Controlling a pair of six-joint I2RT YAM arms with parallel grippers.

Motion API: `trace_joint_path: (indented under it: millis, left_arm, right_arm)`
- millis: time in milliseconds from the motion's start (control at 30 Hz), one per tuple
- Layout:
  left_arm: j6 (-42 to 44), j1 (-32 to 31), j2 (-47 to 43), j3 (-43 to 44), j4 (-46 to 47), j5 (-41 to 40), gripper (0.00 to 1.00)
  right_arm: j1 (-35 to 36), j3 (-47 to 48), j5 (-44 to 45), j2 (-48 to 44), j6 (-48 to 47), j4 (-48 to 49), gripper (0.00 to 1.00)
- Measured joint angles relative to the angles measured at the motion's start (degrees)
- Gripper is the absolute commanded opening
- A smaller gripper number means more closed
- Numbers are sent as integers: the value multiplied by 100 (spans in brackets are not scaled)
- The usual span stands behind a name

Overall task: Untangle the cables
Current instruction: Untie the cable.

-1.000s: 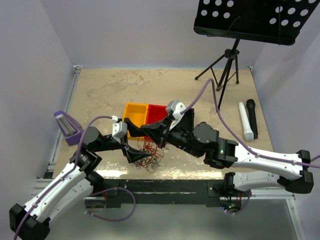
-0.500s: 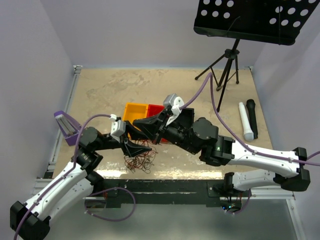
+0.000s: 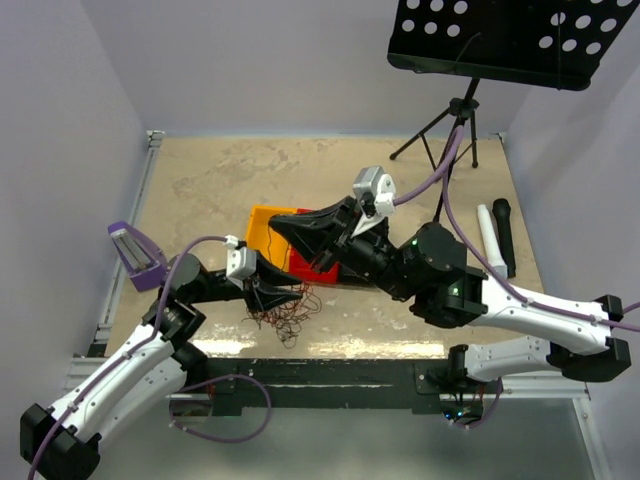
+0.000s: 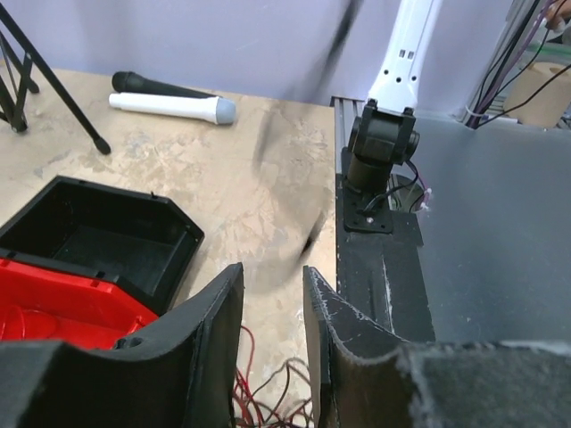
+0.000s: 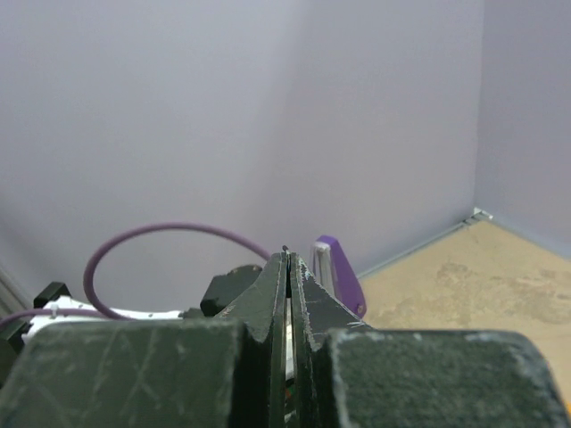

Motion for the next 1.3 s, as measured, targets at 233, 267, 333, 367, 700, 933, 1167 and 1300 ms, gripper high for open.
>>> trace_joint_path:
  millis: [233, 267, 333, 367, 700, 933, 1167, 1300]
  left_arm:
    - [354, 0, -37, -155, -271, 0, 31]
    - [380, -2, -48, -168, -289, 0, 30]
    - [463, -4, -63, -184, -328, 0, 29]
    - [507, -7, -68, -186, -361, 0, 29]
    - [807, -7, -83, -197, -675, 0, 39]
    - [811, -7, -144, -197, -682, -76, 58]
    - [828, -4, -208, -192, -756, -216, 59]
    - [920, -4, -214, -146, -863, -219, 59]
  right_arm:
    - [15, 595, 267, -138, -389, -79, 0]
    - [15, 699, 295, -168, -450, -81, 0]
    - [15, 876, 334, -229, -553, -87, 0]
    - [15, 973, 365, -258, -603, -87, 0]
    - [15, 1486, 415, -389, -944, 37, 0]
    - [17, 1556, 649, -306, -1047, -55, 0]
    - [17, 1104, 1690, -289, -1200, -168, 0]
    - [-22, 691, 2273, -275, -1268, -262, 0]
